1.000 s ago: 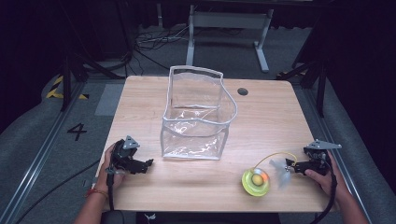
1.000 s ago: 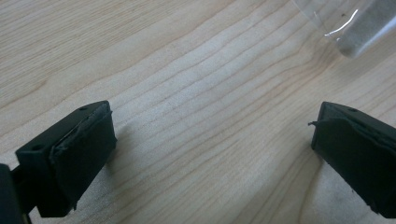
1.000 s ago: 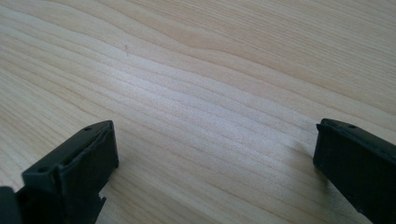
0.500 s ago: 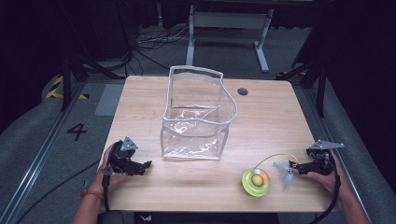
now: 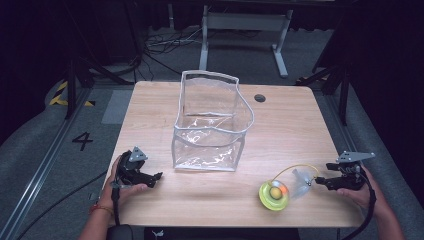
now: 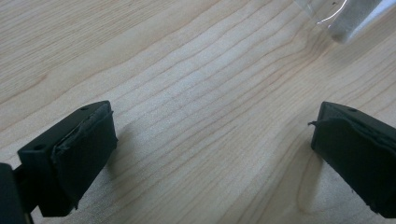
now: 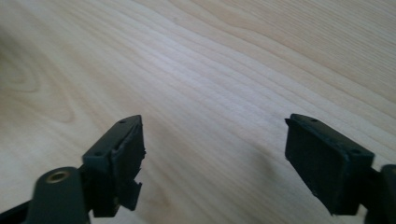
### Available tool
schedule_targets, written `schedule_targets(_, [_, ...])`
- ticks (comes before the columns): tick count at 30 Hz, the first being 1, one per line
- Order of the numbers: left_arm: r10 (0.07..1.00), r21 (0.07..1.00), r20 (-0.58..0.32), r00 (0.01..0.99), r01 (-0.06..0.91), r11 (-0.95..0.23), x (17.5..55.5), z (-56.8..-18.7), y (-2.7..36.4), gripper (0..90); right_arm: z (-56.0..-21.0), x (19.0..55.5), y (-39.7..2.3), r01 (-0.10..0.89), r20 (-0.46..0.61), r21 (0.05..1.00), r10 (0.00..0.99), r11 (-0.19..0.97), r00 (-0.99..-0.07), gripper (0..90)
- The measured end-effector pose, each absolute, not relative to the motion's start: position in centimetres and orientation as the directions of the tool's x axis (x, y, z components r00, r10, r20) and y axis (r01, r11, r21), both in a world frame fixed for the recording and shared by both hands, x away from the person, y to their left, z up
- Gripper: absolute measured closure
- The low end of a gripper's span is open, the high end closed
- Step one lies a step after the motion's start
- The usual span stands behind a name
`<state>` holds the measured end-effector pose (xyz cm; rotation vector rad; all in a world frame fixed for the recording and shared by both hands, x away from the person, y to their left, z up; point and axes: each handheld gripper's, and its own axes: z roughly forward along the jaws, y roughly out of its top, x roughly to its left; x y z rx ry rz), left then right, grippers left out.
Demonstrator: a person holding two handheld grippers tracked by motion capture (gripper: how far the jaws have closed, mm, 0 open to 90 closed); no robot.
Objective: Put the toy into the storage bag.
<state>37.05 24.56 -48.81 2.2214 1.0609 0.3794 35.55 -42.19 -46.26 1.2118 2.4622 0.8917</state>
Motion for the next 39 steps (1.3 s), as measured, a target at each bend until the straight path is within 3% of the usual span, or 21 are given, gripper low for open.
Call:
schedule_targets(18, [0.778, 0.658, -0.016, 0.628, 0.592, -0.465, 37.0, -48.8, 24.5, 0.5, -40.1, 31.9, -39.5, 0.497, -0.014, 0.625, 0.646, 0.601, -0.763, 19.3])
schedule_targets(28, [0.780, 0.657, -0.015, 0.626, 0.594, -0.464, 37.0, -48.8, 24.5, 0.4, -37.3, 30.8, -38.0, 0.484, 0.004, 0.618, 0.613, 0.619, -0.790, 18.7])
schedule_targets(39, [0.779, 0.659, -0.008, 0.627, 0.589, -0.467, 37.1, -48.8, 24.6, 0.4, -33.9, 30.9, -36.1, 0.448, -0.057, 0.580, 0.582, 0.681, -0.811, 22.0])
